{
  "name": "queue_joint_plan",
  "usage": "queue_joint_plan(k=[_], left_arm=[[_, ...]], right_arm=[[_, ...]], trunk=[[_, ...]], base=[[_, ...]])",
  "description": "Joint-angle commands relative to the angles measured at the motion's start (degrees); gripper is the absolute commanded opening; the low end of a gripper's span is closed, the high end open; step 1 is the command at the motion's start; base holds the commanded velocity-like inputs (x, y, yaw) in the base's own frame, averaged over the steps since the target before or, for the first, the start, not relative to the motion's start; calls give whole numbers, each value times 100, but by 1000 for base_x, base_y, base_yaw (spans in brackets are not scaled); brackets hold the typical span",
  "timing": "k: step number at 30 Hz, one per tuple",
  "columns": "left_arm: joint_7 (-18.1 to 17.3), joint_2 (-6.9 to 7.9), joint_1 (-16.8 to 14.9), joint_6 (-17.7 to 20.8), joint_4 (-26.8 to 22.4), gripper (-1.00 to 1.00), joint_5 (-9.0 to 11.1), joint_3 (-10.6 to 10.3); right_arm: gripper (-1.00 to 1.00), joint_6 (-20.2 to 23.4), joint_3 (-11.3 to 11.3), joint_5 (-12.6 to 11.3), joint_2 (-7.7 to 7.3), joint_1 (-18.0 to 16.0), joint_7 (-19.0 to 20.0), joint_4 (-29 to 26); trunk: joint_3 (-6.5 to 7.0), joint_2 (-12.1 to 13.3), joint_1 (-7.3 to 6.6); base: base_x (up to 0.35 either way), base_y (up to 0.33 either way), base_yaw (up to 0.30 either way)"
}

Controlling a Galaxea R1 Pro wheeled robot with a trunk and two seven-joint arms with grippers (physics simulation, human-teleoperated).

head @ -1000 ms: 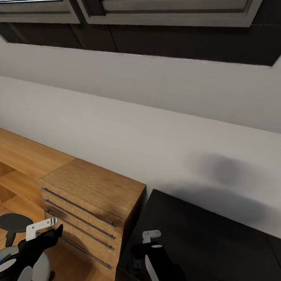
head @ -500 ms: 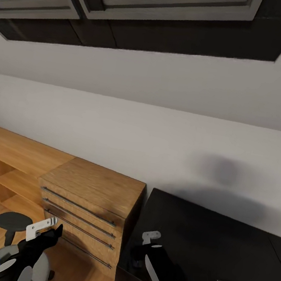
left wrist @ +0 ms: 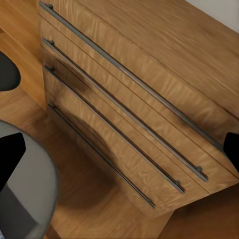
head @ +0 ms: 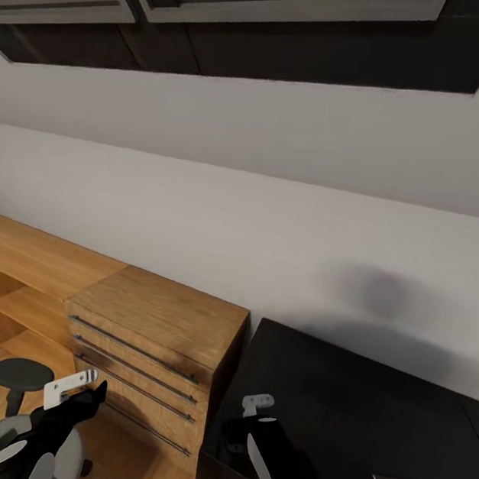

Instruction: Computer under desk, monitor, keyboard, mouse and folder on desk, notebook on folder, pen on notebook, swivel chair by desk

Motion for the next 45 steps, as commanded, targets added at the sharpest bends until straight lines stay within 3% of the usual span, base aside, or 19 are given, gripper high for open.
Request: queue_joint_plan(k=[1,15,29,30,45], left_arm=[[33,-2,0,22,-14,100,60,3],[33,-2,0,23,-17,100,60,3],[33,-2,0,23,-25,100,60,3],[33,-2,0,23,-25,100,60,3],[33,-6,0,31,-18,100,60,3]], right_arm=[[100,24,24,-52,0,-5,-35,-4],[100,24,24,-60,0,-5,-32,-4],[100,24,24,-62,0,-5,-26,-4],[-100,26,24,-62,0,-5,-26,-4],[-100,24,16,-60,0,-5,-26,-4]], trunk=[[-25,-47,24],[-276,-608,331],[-276,-608,331],[-276,-608,331],[-276,-608,331]], base=[[0,0,0],[0,0,0],[0,0,0],[0,0,0],[0,0,0]])
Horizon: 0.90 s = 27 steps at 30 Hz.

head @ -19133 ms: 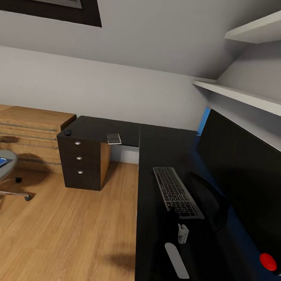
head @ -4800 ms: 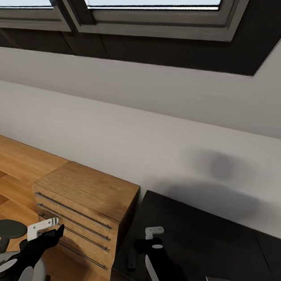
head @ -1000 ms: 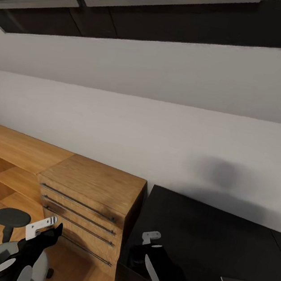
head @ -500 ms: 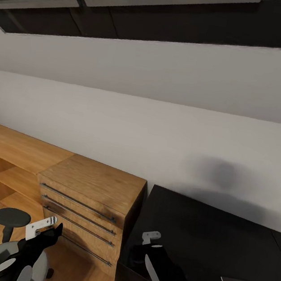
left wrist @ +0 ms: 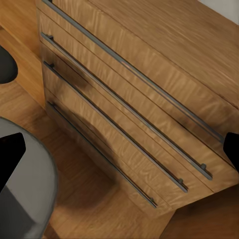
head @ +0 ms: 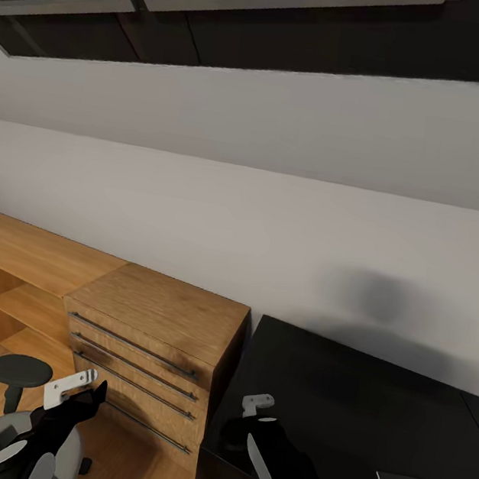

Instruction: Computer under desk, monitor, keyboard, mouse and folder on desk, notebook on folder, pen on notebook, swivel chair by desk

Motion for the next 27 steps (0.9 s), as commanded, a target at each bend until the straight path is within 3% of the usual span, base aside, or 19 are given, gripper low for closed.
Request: queue_joint_plan(k=[1,17,22,27], left_arm=[[33,-2,0,22,-11,100,61,3],[25,11,-8,22,-13,100,52,-5],[24,11,-9,30,-4,100,41,-6],[24,8,-8,31,26,100,29,-22]], right_arm=[[-100,19,22,-81,0,-4,-43,-4],[-100,9,21,-114,0,-4,-47,-24],[-100,-29,-13,-137,0,-4,-58,-83],[-100,-27,-88,-129,0,5,-94,-629]], trunk=[[-6,-4,1],[-6,-4,1],[84,196,-109],[174,397,-219]], base=[[0,0,0],[0,0,0],[0,0,0],[-28,0,0]])
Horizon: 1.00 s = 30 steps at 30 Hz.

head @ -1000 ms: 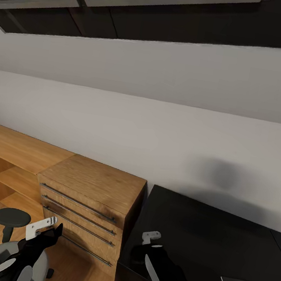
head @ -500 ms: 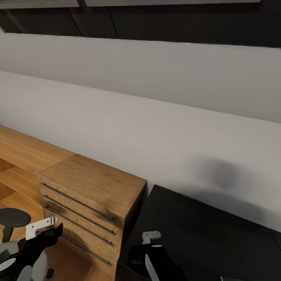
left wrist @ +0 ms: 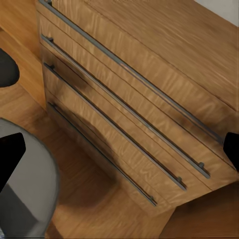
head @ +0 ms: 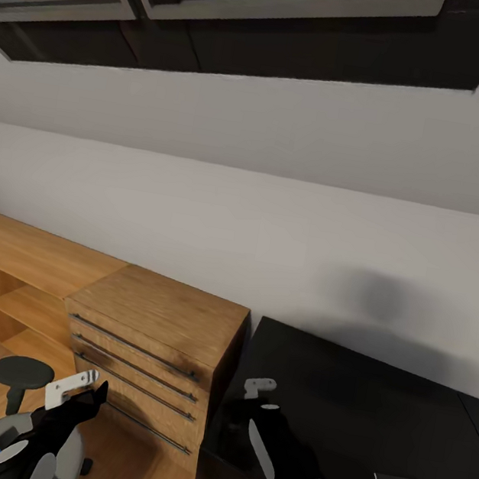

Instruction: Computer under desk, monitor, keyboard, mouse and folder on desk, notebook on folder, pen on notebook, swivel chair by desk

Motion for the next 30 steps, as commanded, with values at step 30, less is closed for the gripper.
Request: queue_joint_plan(k=[30], left_arm=[[-3,414,34,-1113,3145,100,-1237,-216]], right_arm=[[-100,848,-1767,-2056,0,1906,-1184,-5044]], trunk=[[532,1200,-660]], base=[[-189,0,-42]])
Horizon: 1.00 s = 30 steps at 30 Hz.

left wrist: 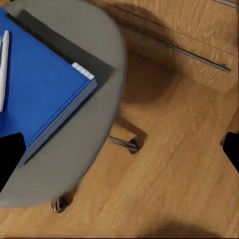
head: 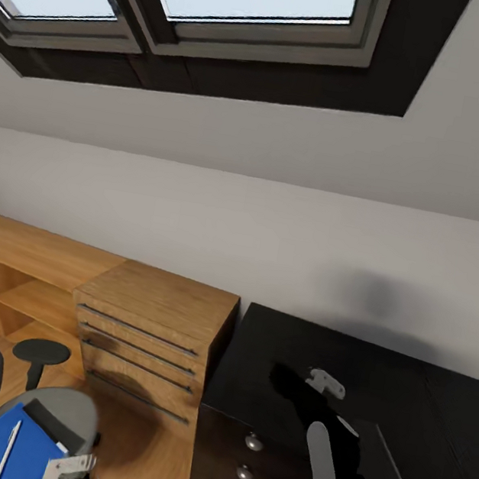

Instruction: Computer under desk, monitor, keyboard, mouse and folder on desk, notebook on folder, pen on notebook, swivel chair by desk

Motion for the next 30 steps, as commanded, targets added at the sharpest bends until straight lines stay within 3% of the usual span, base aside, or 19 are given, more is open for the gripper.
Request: queue_joint_plan(k=[1,2,9,10,13,14,15,23,30], left_arm=[[8,0,2,35,-9,100,1,13],[9,-21,-3,46,455,100,-23,-31],[9,-19,-7,46,697,100,-26,-40],[9,-4,-7,35,1050,100,-26,-40],[9,13,-7,-110,1415,100,-26,-30],[6,40,-7,-853,2108,100,-47,-24],[5,40,-7,-1045,2253,100,-54,-26],[8,47,-7,-1239,2585,100,-53,-30],[5,42,-7,-1281,2692,100,-59,-31]], right_arm=[[-100,12,-19,-97,4,-6,-66,-6],[-100,1,-254,-270,4,-7,-764,-18],[-100,-23,-318,-645,4,-6,-1422,-51],[-100,-23,-309,-696,4,-7,-1501,-106],[-100,-24,-309,-708,4,-4,-1518,-155],[-100,-23,-315,-713,4,-7,-1524,-194],[-100,-23,-319,-713,4,-7,-1525,-198],[-100,2,-347,-712,4,-7,-1525,-199],[-100,18,-343,-733,-87,-7,-1523,-199]], trunk=[[11,35,-25],[29,75,-47],[146,356,-200],[164,396,-222],[217,516,-288],[235,556,-310],[253,597,-332],[397,917,-508],[522,1198,-662]], base=[[-330,0,-265],[-337,0,-293],[-337,0,-209],[-337,0,-22],[-282,0,-11],[-46,0,-25],[-23,0,-132],[-8,0,-222],[-1,0,-266]])
